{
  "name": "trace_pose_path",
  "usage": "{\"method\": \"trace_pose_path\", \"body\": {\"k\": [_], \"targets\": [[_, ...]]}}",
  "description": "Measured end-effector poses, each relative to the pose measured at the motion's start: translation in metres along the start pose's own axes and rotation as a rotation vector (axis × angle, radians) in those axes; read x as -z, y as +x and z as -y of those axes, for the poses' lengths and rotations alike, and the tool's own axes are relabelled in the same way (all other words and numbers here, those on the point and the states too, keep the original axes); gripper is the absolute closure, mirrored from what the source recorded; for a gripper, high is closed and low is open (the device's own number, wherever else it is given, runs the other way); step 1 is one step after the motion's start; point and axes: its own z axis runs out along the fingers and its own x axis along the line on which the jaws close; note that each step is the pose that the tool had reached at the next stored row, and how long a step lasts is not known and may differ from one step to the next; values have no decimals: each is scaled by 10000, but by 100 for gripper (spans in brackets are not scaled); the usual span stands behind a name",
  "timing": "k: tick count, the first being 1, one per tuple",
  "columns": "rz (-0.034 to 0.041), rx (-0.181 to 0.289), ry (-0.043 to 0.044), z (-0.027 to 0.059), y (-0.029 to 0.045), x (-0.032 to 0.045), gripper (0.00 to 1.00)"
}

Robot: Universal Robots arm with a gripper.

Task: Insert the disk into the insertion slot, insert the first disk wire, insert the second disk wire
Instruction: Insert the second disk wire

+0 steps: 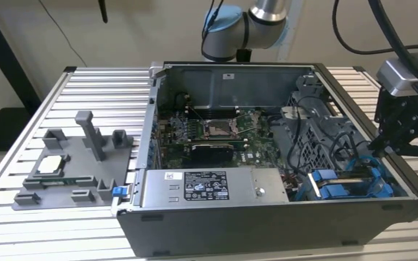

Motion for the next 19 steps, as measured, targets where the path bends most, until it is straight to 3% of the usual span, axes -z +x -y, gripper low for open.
{"method": "trace_pose_path", "body": {"k": [2, 3, 11, 19], "targets": [[-2, 0, 0, 1, -1, 24, 0], [-1, 0, 0, -4, -2, 48, 100], [-4, 0, 1, -83, -4, 87, 100], [-2, 3, 39, -224, -26, 278, 100]]}}
